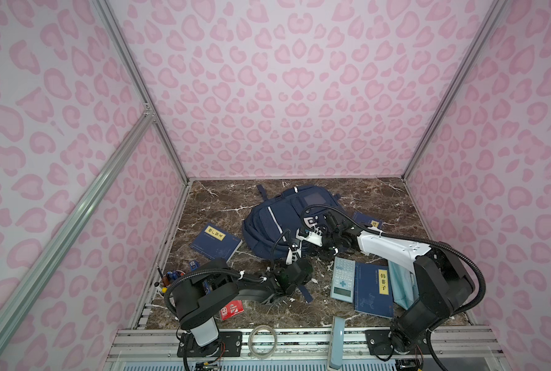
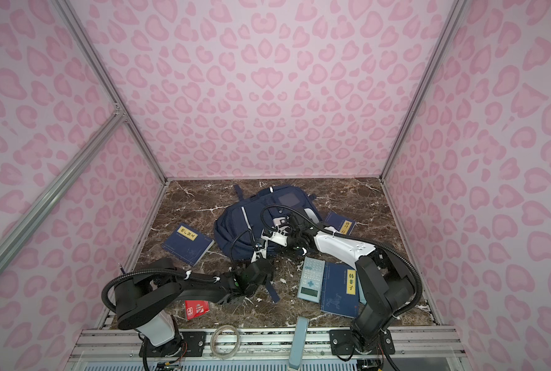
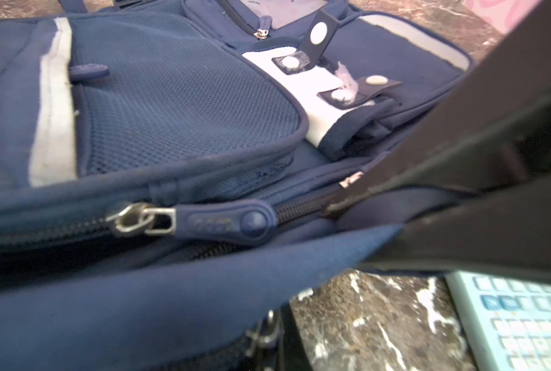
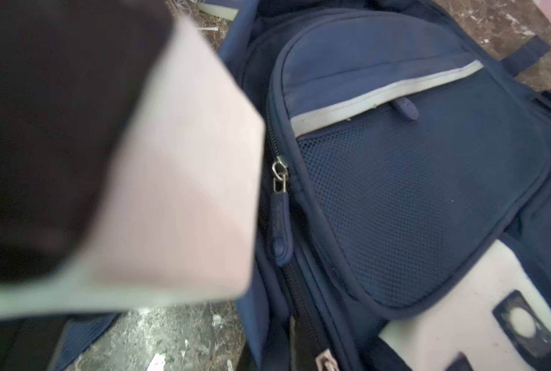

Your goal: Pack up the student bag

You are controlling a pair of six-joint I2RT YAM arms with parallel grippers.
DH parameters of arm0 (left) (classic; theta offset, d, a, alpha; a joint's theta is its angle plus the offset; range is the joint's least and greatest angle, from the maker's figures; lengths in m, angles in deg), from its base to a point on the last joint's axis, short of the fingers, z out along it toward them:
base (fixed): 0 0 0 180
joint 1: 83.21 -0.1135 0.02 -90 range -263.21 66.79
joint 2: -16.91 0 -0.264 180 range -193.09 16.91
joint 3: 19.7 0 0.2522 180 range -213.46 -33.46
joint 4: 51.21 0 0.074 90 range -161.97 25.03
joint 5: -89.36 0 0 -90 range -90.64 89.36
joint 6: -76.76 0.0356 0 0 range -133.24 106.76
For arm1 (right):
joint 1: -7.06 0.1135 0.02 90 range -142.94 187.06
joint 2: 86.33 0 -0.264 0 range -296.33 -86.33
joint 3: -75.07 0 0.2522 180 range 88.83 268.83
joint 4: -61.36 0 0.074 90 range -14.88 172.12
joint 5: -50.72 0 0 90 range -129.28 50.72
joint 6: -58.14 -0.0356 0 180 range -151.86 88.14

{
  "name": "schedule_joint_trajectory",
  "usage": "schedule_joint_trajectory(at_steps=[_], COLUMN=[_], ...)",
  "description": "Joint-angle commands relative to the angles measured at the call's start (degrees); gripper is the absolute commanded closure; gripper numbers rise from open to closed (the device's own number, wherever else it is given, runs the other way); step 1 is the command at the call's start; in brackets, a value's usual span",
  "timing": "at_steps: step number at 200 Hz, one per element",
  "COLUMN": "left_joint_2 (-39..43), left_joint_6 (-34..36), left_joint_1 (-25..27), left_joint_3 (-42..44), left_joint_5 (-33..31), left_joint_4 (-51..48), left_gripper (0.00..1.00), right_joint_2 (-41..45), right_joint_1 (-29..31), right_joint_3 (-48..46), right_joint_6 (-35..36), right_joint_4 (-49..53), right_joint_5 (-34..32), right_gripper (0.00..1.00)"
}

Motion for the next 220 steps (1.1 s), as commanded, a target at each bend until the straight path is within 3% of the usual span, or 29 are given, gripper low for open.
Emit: schedule_joint_trajectory(at_steps=[1, 60, 95, 143, 165, 175, 192, 204, 220], left_joint_2=[4.0, 13.75, 16.33, 18.68, 20.08, 20.38, 20.49, 20.39, 20.21], left_joint_6=[-1.96, -0.74, -1.76, 1.24, 1.78, 2.0, 0.95, -1.16, -2.29], left_joint_1=[-2.78, -5.29, -12.78, -16.01, -20.43, -20.98, -18.97, -18.3, -18.41], left_joint_3=[1.68, 2.87, 6.68, 6.35, 8.17, 8.22, 6.54, 6.08, 5.28], left_joint_5=[5.81, 15.73, 25.83, 29.11, 32.85, 34.92, 37.94, 41.06, 44.24], left_joint_4=[1.22, -9.35, -8.38, -15.69, -16.82, -16.45, -15.79, -12.91, -11.22], left_gripper=[0.96, 0.96, 0.96, 0.96, 0.96, 0.96, 0.96, 0.96, 0.96], right_joint_2=[-0.82, -2.43, -2.15, -2.06, -1.42, 0.1, 4.24, 7.68, 10.51], right_joint_1=[-0.25, -0.96, -1.14, -1.33, -1.32, -1.07, 1.85, 4.44, 6.3], right_joint_3=[-0.57, 0.04, -0.61, -1.33, -3.01, -4.82, -8.83, -11.5, -15.37], right_joint_6=[1.67, 1.78, 2.29, 2.43, 2.61, 2.21, 0.14, -1.14, -4.51], right_joint_4=[2.03, 2.79, 2.56, 1.43, -1.85, -4.8, -12.01, -16.11, -23.68], right_joint_5=[-0.46, -2.75, -3.34, -7.3, -11.25, -11.41, -11.83, -11.16, -8.53], right_gripper=[1.0, 1.0, 1.0, 1.0, 1.0, 0.83, 0.41, 0.35, 0.37])
